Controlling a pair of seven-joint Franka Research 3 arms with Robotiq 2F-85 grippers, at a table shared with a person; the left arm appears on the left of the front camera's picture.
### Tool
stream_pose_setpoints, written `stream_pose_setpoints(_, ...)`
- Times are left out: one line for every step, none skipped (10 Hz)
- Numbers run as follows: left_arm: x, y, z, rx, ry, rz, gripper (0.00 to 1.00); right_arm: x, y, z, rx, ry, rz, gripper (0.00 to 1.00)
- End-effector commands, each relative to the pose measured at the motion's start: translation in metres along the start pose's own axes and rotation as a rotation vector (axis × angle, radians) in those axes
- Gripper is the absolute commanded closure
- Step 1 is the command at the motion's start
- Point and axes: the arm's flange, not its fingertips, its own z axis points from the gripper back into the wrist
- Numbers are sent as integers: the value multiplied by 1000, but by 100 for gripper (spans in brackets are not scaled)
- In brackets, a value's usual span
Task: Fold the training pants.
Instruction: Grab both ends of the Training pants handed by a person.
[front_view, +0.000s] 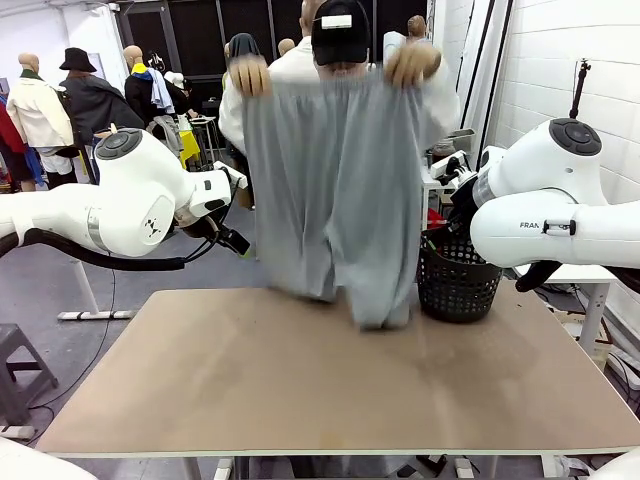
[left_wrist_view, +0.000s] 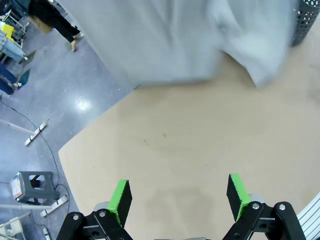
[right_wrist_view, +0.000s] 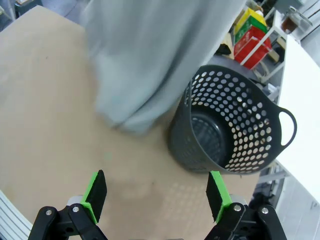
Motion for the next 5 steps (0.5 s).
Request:
stream_pose_setpoints(0,1,0,-9,-3,-5,0,-1,0,-2,1,4,-1,0)
stream_pose_setpoints(0,1,0,-9,-3,-5,0,-1,0,-2,1,4,-1,0)
stream_pose_setpoints(0,1,0,-9,-3,-5,0,-1,0,-2,1,4,-1,0)
stream_pose_setpoints(0,1,0,-9,-3,-5,0,-1,0,-2,1,4,-1,0)
stream_pose_setpoints(0,1,0,-9,-3,-5,0,-1,0,-2,1,4,-1,0)
